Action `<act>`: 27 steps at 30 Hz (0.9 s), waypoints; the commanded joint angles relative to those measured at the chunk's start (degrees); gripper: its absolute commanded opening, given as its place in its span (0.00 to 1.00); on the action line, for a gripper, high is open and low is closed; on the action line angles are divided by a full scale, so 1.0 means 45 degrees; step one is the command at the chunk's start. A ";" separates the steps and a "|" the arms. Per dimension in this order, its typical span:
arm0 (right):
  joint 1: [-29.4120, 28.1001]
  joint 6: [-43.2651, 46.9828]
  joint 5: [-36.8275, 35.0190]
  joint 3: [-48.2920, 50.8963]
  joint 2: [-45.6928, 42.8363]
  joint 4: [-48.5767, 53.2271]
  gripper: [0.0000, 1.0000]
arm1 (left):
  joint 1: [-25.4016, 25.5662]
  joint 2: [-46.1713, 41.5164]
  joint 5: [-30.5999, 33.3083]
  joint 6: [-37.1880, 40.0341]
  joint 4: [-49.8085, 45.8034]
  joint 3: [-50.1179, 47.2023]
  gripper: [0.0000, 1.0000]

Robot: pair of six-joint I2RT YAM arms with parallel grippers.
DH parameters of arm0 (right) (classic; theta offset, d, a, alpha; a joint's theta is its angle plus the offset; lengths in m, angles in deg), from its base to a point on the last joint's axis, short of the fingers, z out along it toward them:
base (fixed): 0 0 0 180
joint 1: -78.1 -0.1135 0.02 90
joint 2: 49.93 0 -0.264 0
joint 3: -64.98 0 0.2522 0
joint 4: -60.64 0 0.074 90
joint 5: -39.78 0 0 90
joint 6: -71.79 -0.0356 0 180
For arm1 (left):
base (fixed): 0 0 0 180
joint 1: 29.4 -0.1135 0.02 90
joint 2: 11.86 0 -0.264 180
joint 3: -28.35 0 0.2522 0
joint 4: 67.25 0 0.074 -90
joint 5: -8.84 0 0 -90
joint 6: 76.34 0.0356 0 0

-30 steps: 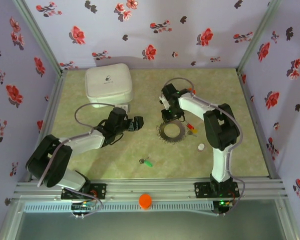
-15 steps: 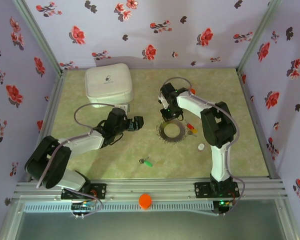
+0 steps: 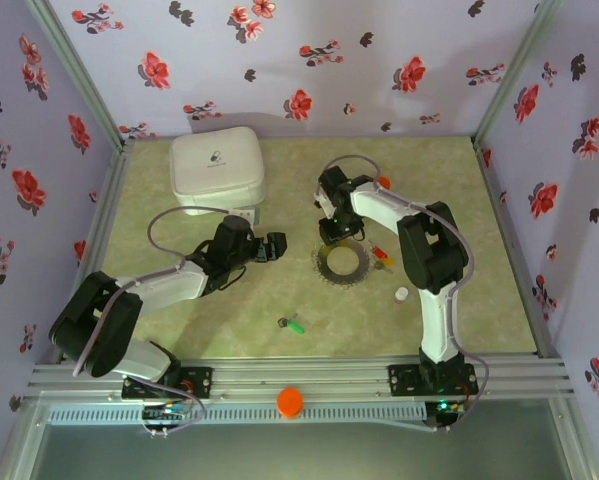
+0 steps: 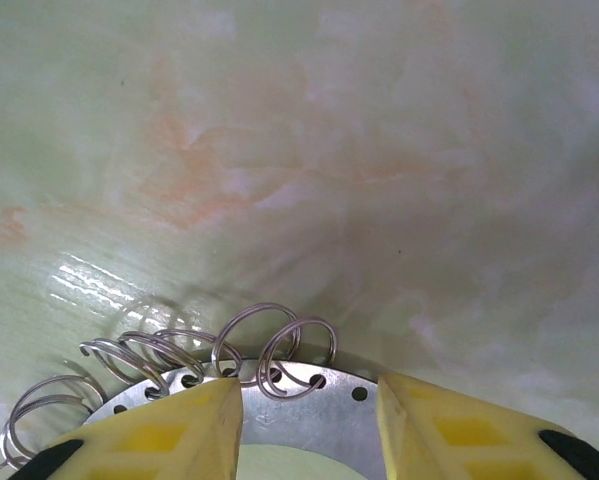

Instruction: Put the keys on the keyring

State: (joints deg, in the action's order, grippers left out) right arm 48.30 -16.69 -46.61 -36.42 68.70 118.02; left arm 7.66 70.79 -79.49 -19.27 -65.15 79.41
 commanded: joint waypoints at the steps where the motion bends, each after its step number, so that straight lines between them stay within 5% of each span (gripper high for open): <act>1: -0.0139 0.0043 0.0139 -0.0213 -0.0221 0.0404 0.42 | -0.0086 -0.0042 0.0012 -0.0223 0.0351 -0.0236 0.89; 8: -0.0194 0.0014 -0.0258 -0.0294 0.0083 0.0464 0.39 | -0.0127 -0.0093 0.0000 -0.0205 0.0346 -0.0300 0.89; 15: -0.0330 -0.0112 -0.0052 -0.0168 -0.0577 0.0327 0.49 | -0.0113 -0.0145 0.0002 -0.0231 0.0346 -0.0342 0.89; 27: -0.0330 -0.0250 -0.0325 0.0179 -0.0275 -0.0229 0.44 | -0.0110 0.0065 0.0017 -0.0337 0.0573 -0.0466 0.89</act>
State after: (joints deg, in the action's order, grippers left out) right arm 47.16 -17.12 -47.11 -35.70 66.56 117.08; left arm 7.55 70.79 -79.51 -20.10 -63.82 78.05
